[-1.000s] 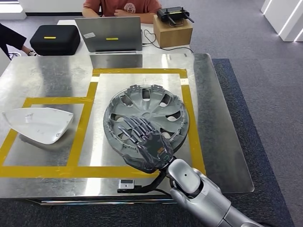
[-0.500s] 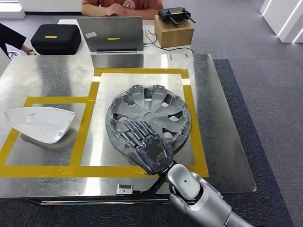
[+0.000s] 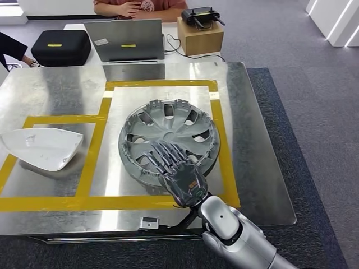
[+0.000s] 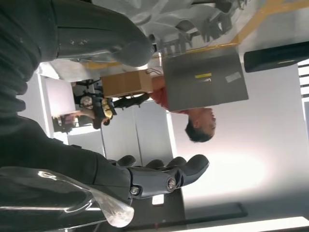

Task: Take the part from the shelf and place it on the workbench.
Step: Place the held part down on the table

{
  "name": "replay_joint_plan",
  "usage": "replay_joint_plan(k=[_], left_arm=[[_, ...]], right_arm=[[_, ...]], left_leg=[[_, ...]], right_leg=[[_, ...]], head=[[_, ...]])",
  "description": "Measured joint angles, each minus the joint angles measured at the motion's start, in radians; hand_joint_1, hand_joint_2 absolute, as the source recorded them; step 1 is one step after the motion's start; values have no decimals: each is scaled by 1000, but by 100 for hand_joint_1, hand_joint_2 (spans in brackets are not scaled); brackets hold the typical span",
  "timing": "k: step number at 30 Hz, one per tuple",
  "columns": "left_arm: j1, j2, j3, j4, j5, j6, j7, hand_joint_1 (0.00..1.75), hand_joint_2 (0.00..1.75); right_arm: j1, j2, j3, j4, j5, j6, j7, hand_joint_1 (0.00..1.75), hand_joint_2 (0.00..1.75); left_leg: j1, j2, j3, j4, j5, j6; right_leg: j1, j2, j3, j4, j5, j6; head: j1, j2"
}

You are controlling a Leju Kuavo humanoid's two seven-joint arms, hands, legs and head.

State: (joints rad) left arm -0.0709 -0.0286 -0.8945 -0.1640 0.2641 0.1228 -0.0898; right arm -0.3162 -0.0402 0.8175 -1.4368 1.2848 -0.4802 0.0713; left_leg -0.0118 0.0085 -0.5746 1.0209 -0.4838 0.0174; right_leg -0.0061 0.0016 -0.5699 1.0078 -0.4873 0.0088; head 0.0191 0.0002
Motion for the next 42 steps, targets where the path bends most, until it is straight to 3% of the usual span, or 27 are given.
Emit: replay_joint_plan(k=[1,3,5,6,7,8,11,12,15,16,17,19,20,21,22,23,25,27,28,30,32,35,36,37,38,40,42], left_arm=[[0,0,1,0,0,1,0,0,0],[0,0,2,0,2,2,0,0,0],[1,0,4,0,5,1,1,0,0],[2,-1,4,0,6,0,1,0,0],[2,-1,5,0,7,-1,2,0,0],[2,-1,6,0,8,-1,2,0,0],[2,-4,13,0,12,3,2,0,0],[3,-6,15,0,13,5,2,0,0],[7,-8,17,0,15,8,2,0,0],[8,-9,17,0,15,10,2,0,0],[8,-10,17,0,14,12,2,0,0],[8,-12,17,0,14,15,3,0,0],[9,-13,17,0,13,17,3,0,0],[9,-15,17,0,12,18,3,0,0],[10,-17,17,0,11,20,3,0,0],[10,-18,17,0,11,22,3,0,0],[11,-24,17,0,14,27,3,0,0],[12,-30,18,0,18,33,4,0,0],[12,-33,19,0,21,36,6,0,0],[14,-35,21,0,26,41,10,0,0],[16,-38,23,0,34,46,14,0,0],[18,-39,29,0,42,55,16,0,0],[18,-40,30,0,43,56,16,0,0],[18,-40,31,0,44,56,16,0,0],[18,-40,32,0,45,56,15,0,0],[17,-40,37,0,47,57,15,0,0],[15,-43,41,0,49,58,14,0,0]], right_arm=[[1,0,0,-2,2,3,3,0,175],[4,0,0,-4,7,7,6,0,175],[11,-1,0,-5,15,9,13,0,175],[17,-1,0,-5,22,9,20,0,175],[23,-1,0,-5,31,7,27,0,175],[31,-1,-1,-5,39,5,35,0,175],[62,-4,-11,-12,54,-5,52,0,175],[71,-6,-15,-16,57,-9,54,0,175],[96,-11,-27,-24,63,-17,58,0,175],[104,-14,-32,-27,64,-18,59,0,175],[111,-17,-37,-29,65,-19,60,0,175],[123,-22,-46,-35,67,-19,62,0,175],[130,-24,-51,-36,68,-20,64,0,175],[139,-26,-57,-37,68,-20,66,0,175],[152,-28,-65,-39,69,-22,69,0,175],[167,-30,-75,-41,73,-25,73,0,175],[202,-31,-99,-47,90,-39,80,0,175],[239,-31,-127,-54,112,-61,88,0,175],[261,-32,-142,-56,121,-74,94,0,175],[309,-33,-174,-57,133,-100,111,0,175],[353,-37,-200,-57,136,-126,133,0,175],[407,-42,-233,-57,129,-163,162,0,175],[422,-43,-241,-57,128,-169,166,0,175],[433,-44,-248,-56,127,-171,169,0,175],[442,-45,-253,-56,127,-172,170,0,175],[452,-45,-261,-56,126,-174,172,0,175],[458,-45,-268,-56,125,-177,180,0,175]], left_leg=[[1,-1,-6,16,-19,-7],[7,-3,-35,105,-92,-20],[15,-3,-71,226,-159,-30],[19,-3,-73,254,-168,-33],[23,-3,-58,245,-157,-36],[27,-3,-24,198,-130,-38],[31,-11,94,6,-73,-36],[28,-15,109,-23,-72,-32],[22,-15,96,-29,-57,-11],[22,-13,87,-31,-48,0],[22,-10,76,-32,-37,9],[19,-6,50,-32,-16,21],[16,-4,36,-31,-6,23],[13,-2,23,-31,3,25],[10,-1,10,-30,12,26],[6,0,0,-30,21,27],[0,-1,-14,-29,35,26],[-4,0,-22,-27,48,19],[-4,1,-26,-27,56,14],[-2,1,-33,-25,64,3],[0,-2,-47,6,21,-10],[12,-4,-85,177,-117,-31],[16,-4,-91,230,-137,-36],[20,-4,-84,255,-131,-40],[23,-4,-62,245,-106,-44],[30,-5,23,132,-59,-49],[28,-9,102,6,-63,-42]], right_leg=[[-2,0,-2,-3,5,-7],[-5,-2,-12,-7,15,-19],[-5,-2,-28,-6,26,-22],[-5,-2,-37,-5,31,-20],[-6,-2,-45,-4,37,-18],[-7,-1,-54,-2,43,-14],[-8,0,-72,5,60,5],[-8,1,-74,5,67,12],[-11,3,-79,1,81,32],[-13,2,-88,11,63,37],[-14,2,-101,42,26,41],[-14,1,-137,158,-75,44],[-13,1,-149,223,-111,45],[-12,1,-150,267,-124,44],[-11,1,-136,281,-116,42],[-10,1,-103,257,-93,36],[-1,-1,5,125,-54,18],[7,-6,96,-6,-55,5],[10,-7,115,-39,-62,3],[8,-9,113,-57,-54,-1],[3,-12,99,-64,-35,-12],[1,-14,63,-57,-8,-22],[1,-15,47,-52,0,-22],[1,-15,30,-46,8,-20],[0,-15,13,-38,15,-17],[-3,-13,-20,-20,27,-7],[-3,-11,-40,-5,38,6]], head=[[-2,0],[-7,0],[-10,0],[-10,0],[-11,0],[-11,0],[-11,0],[-11,0],[-10,0],[-8,0],[-7,0],[-1,0],[0,0],[0,0],[0,0],[0,0],[0,0],[0,0],[-1,0],[0,0],[-3,0],[-10,0],[-10,0],[-10,0],[-10,0],[-11,0],[-11,0]])
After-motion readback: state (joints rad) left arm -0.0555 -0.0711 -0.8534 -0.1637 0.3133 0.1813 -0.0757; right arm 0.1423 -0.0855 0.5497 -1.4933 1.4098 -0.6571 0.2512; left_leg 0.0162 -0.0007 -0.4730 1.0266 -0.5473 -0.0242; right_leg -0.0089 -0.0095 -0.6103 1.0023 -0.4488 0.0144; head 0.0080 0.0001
